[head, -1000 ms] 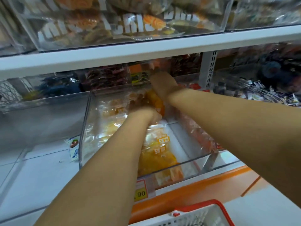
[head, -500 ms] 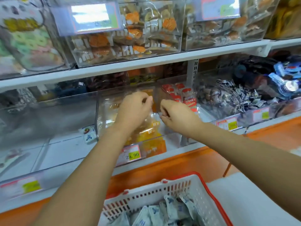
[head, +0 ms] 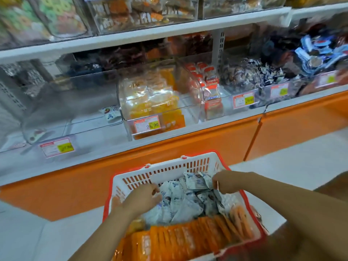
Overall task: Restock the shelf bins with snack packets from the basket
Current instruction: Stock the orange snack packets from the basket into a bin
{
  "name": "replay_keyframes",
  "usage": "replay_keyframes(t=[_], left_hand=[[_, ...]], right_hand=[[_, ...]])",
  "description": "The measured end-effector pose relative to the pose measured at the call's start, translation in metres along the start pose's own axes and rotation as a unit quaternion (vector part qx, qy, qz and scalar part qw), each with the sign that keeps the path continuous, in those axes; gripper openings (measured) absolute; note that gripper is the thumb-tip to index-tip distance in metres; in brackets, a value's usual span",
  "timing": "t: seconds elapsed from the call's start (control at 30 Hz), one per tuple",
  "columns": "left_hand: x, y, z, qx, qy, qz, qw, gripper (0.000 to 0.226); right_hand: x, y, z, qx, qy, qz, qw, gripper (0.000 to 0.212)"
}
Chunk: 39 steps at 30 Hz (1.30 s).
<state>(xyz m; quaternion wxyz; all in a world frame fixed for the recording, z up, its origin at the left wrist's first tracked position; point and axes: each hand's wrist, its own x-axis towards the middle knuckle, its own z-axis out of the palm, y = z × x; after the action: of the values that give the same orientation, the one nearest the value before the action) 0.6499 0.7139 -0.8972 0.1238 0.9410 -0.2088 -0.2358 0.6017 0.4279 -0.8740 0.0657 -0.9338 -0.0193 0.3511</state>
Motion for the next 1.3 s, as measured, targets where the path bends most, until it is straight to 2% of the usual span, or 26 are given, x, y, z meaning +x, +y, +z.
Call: replay_keyframes(t=[0.07, 0.13, 0.17, 0.27, 0.37, 0.5, 0.57, 0.6, 0.63, 0.67, 0.73, 0.8, 0.87, 0.93, 0.97, 1.07, 1.1, 1.17, 1.23, 1.27, 1.3], left_hand=[[-0.011, -0.005, 0.027, -0.02, -0.113, -0.025, 0.993, 0.025], [-0.023, -0.003, 0.044, -0.006, -0.177, -0.033, 0.984, 0.027], [-0.028, 0.0, 0.047, -0.011, -0.186, -0.045, 0.981, 0.032], [-0.031, 0.006, 0.05, -0.047, -0.187, -0.071, 0.979, 0.041], [-0.032, 0.013, 0.046, -0.019, -0.193, -0.078, 0.978, 0.059], [-0.028, 0.026, 0.039, 0.016, -0.185, -0.081, 0.979, 0.03], [-0.02, 0.035, 0.03, -0.013, -0.14, -0.101, 0.985, 0.036], [-0.015, 0.04, 0.024, -0.065, -0.126, -0.103, 0.984, 0.041], [-0.014, 0.049, 0.017, -0.164, -0.122, -0.113, 0.972, 0.043], [-0.011, 0.057, 0.01, -0.289, -0.131, -0.122, 0.94, 0.048], [-0.011, 0.077, -0.011, -0.516, -0.163, -0.11, 0.834, 0.065], [-0.012, 0.092, -0.028, -0.628, -0.138, -0.063, 0.764, 0.057], [-0.01, 0.1, -0.042, -0.658, -0.064, -0.035, 0.75, 0.031], [-0.008, 0.098, -0.051, -0.631, -0.012, -0.015, 0.775, 0.013], [-0.007, 0.095, -0.055, -0.596, -0.006, 0.006, 0.803, 0.009], [-0.014, 0.091, -0.076, -0.37, -0.023, 0.085, 0.925, 0.004], [-0.015, 0.093, -0.083, -0.292, -0.02, 0.102, 0.951, 0.007], [-0.014, 0.097, -0.095, -0.193, 0.029, 0.113, 0.974, 0.021], [-0.013, 0.102, -0.106, -0.156, 0.084, 0.119, 0.977, 0.028], [-0.013, 0.104, -0.112, -0.154, 0.106, 0.126, 0.974, 0.025], [-0.012, 0.107, -0.119, -0.166, 0.125, 0.134, 0.969, 0.019]], right_hand=[[-0.005, 0.003, 0.026, -0.015, -0.08, 0.03, 0.996, 0.027], [-0.01, 0.001, 0.044, -0.037, -0.081, 0.068, 0.994, 0.008], [-0.01, -0.001, 0.051, -0.054, -0.066, 0.079, 0.993, 0.009], [-0.008, -0.01, 0.071, -0.064, 0.013, 0.102, 0.993, 0.027], [-0.011, -0.012, 0.079, -0.061, 0.019, 0.095, 0.993, 0.027], [-0.013, -0.014, 0.058, -0.022, 0.042, 0.121, 0.992, 0.01], [-0.017, -0.023, 0.032, -0.01, 0.099, 0.107, 0.989, 0.01], [-0.021, -0.03, 0.018, -0.001, 0.14, 0.094, 0.986, 0.011], [-0.027, -0.035, 0.006, 0.012, 0.195, 0.074, 0.978, 0.02], [-0.033, -0.041, -0.005, 0.027, 0.254, 0.046, 0.966, 0.03], [-0.044, -0.05, -0.016, 0.035, 0.374, -0.03, 0.926, 0.036], [-0.054, -0.055, -0.018, 0.019, 0.443, -0.142, 0.885, 0.025], [-0.058, -0.056, -0.019, -0.004, 0.45, -0.243, 0.859, 0.02], [-0.058, -0.051, -0.026, 0.03, 0.419, -0.277, 0.864, 0.026], [-0.06, -0.048, -0.032, 0.073, 0.41, -0.262, 0.87, 0.03], [-0.06, -0.04, -0.05, 0.171, 0.474, -0.209, 0.838, 0.028], [-0.06, -0.039, -0.058, 0.201, 0.475, -0.2, 0.833, 0.033], [-0.059, -0.037, -0.075, 0.263, 0.401, -0.196, 0.855, 0.049], [-0.059, -0.035, -0.092, 0.275, 0.319, -0.21, 0.882, 0.034], [-0.062, -0.034, -0.1, 0.263, 0.304, -0.209, 0.891, 0.026], [-0.065, -0.033, -0.11, 0.264, 0.303, -0.202, 0.893, 0.027]])
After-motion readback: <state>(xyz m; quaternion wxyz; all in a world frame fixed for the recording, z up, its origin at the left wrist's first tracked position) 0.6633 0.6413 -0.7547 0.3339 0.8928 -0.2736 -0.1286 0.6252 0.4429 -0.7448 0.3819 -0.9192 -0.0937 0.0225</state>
